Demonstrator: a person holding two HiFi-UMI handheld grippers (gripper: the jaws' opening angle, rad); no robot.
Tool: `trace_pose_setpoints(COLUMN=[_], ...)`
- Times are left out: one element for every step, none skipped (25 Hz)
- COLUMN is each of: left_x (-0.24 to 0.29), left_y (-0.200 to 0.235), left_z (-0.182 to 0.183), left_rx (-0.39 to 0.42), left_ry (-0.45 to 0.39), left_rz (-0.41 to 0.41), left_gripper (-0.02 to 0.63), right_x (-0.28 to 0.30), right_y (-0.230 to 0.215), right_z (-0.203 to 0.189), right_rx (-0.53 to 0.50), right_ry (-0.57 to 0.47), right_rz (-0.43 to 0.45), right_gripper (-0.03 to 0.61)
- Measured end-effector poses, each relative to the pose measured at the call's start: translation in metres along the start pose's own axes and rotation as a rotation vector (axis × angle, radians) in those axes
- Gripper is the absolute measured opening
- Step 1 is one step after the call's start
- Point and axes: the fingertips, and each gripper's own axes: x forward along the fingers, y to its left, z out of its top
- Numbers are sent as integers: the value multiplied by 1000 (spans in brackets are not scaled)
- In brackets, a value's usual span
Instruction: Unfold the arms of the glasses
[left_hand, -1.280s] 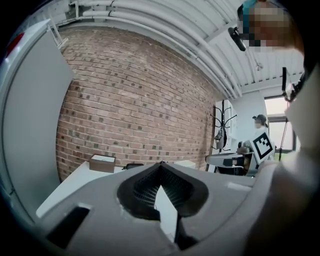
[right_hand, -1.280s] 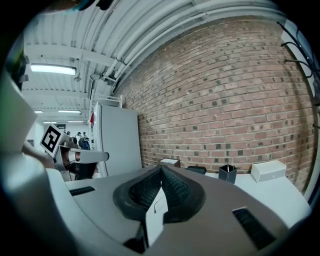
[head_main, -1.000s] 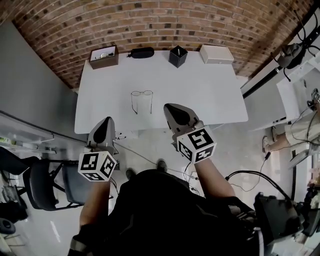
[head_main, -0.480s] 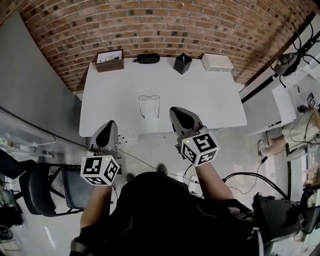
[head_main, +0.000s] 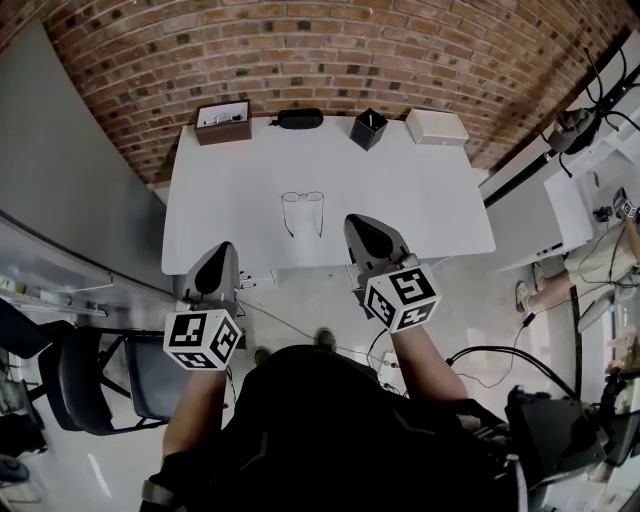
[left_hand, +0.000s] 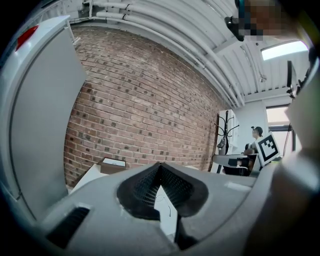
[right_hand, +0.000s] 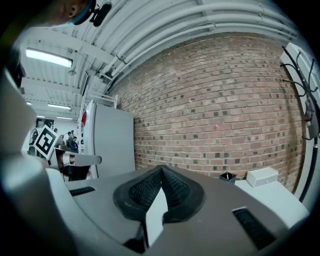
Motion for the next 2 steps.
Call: trace_pose_setpoints(left_x=[0, 0], left_y=[0, 1], left_z=[1, 2], left_rx=[0, 0], left_ry=[-1, -3], left_rz=[1, 1], left_gripper=[9, 9], right_x=[1, 1], right_y=[0, 0], right_z=[0, -1], right_rx=[-2, -3], right_ry=[0, -1], right_rz=[-3, -6], right_gripper=[9, 9])
